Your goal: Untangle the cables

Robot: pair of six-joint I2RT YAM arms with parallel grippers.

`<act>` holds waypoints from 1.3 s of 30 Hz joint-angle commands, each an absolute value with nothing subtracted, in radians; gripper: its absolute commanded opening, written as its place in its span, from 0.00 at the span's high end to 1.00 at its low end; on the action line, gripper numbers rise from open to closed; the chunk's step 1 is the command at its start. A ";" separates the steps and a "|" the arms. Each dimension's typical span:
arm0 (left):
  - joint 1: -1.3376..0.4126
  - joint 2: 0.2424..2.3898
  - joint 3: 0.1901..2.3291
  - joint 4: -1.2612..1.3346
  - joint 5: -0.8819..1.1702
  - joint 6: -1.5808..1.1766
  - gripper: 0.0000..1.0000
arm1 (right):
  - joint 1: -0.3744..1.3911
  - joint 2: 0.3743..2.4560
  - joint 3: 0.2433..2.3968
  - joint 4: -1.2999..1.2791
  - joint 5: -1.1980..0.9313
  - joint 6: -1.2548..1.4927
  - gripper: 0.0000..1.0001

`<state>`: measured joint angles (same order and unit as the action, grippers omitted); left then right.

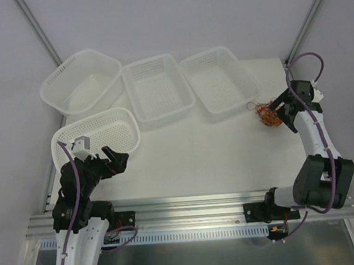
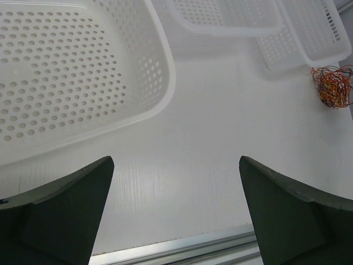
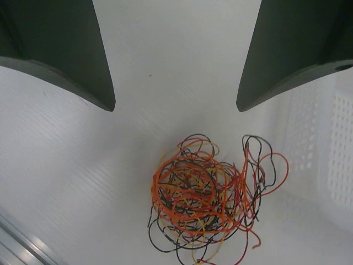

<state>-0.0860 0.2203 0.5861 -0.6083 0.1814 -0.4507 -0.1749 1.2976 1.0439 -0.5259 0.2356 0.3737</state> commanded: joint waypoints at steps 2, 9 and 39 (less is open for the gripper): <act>-0.089 0.245 0.580 -0.561 0.235 -0.414 0.01 | -0.216 1.448 1.118 -0.381 0.242 0.479 0.03; -0.060 0.210 0.580 -0.557 0.230 -0.417 0.01 | -0.241 1.713 1.201 -0.325 0.155 0.525 0.03; -0.069 0.397 0.554 -0.482 0.523 -0.391 0.01 | 0.139 1.090 0.749 -0.468 -0.115 0.232 0.99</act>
<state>-0.0704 0.3653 0.5705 -0.5484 0.4004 -0.4156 0.0612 1.1748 0.7681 -0.4618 0.0093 0.3157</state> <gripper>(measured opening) 0.992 0.040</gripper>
